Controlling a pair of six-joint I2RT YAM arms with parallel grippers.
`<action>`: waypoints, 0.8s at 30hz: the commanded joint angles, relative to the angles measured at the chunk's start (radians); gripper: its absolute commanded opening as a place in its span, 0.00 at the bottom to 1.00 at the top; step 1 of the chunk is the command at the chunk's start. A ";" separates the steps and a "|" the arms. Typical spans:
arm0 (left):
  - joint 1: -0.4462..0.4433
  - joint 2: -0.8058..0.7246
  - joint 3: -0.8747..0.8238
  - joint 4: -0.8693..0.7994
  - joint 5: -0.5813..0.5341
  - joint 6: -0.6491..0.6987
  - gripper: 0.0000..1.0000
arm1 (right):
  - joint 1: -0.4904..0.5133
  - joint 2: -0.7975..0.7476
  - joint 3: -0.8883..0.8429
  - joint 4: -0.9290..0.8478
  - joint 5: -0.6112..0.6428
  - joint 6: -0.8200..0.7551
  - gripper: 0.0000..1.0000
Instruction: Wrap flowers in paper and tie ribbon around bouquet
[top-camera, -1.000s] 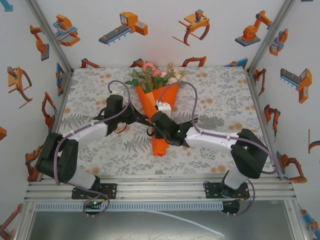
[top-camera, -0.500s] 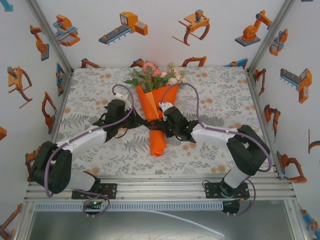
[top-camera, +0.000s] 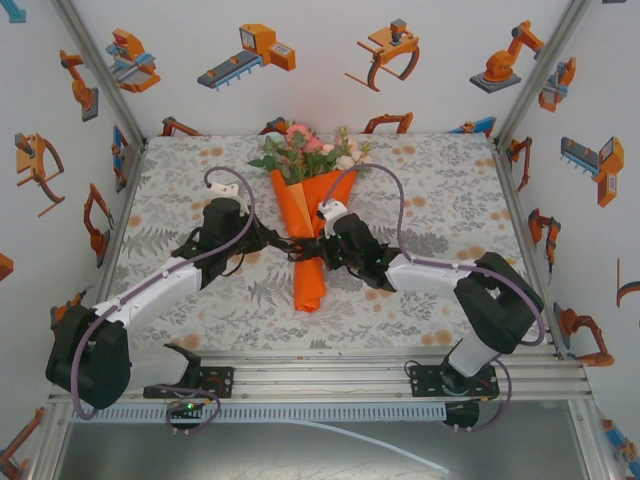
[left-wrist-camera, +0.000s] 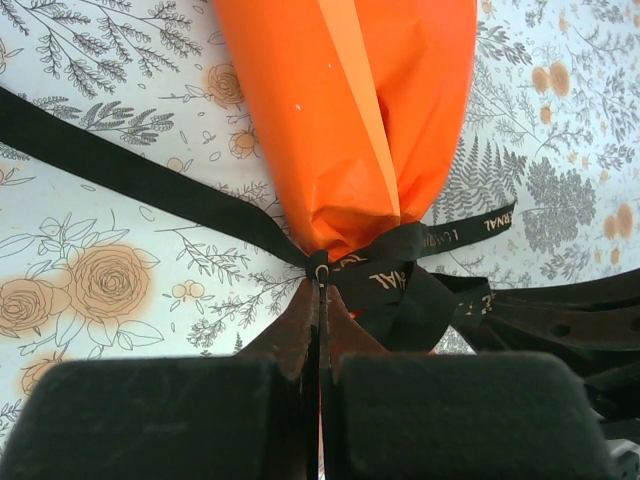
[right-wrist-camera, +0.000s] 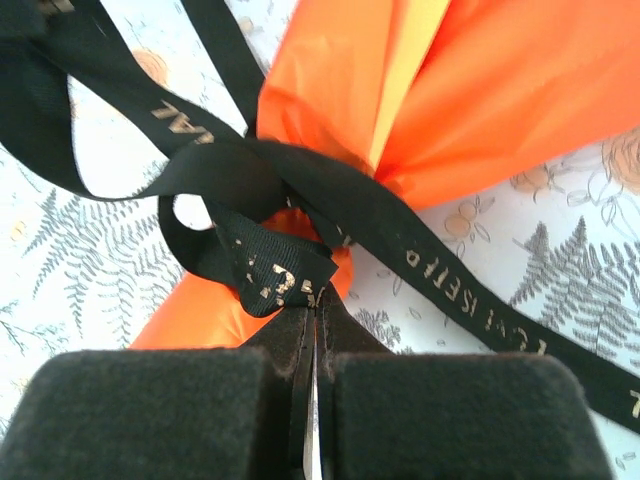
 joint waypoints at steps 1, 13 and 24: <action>0.006 0.002 0.032 -0.006 -0.003 0.028 0.02 | -0.004 -0.010 -0.003 0.111 -0.026 -0.017 0.01; 0.007 0.013 0.033 0.006 0.009 0.022 0.02 | -0.001 0.096 0.038 0.134 0.025 -0.030 0.18; 0.010 0.018 0.025 0.027 0.029 0.013 0.02 | 0.002 0.111 0.055 0.114 0.129 -0.080 0.33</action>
